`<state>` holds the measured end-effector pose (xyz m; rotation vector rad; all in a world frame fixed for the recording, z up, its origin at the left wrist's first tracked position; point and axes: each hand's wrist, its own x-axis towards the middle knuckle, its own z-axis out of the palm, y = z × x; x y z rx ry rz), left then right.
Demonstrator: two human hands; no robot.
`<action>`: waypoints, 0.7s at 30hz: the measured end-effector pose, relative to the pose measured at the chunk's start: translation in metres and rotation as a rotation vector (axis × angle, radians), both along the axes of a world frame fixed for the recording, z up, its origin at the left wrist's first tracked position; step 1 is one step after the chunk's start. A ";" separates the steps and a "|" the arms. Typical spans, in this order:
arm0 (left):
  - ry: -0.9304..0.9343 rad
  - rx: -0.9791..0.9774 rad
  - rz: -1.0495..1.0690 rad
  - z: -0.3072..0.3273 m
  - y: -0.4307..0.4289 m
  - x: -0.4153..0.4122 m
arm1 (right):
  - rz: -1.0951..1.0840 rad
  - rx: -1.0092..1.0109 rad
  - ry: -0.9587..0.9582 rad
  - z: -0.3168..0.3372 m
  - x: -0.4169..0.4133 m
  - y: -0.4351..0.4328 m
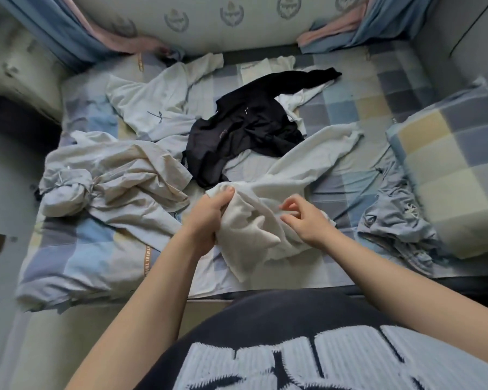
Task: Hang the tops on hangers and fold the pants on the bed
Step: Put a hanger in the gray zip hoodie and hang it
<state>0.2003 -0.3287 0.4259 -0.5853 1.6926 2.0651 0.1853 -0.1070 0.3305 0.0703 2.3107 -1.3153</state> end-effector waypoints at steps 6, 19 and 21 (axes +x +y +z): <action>0.019 0.101 -0.115 0.007 -0.005 0.005 | 0.371 0.126 0.015 0.007 -0.018 -0.028; 0.178 -0.619 0.501 -0.019 -0.052 -0.010 | 0.126 0.152 0.228 0.039 -0.047 -0.033; 0.336 -0.749 0.454 -0.018 -0.044 -0.004 | 0.060 0.068 0.256 0.057 -0.054 -0.043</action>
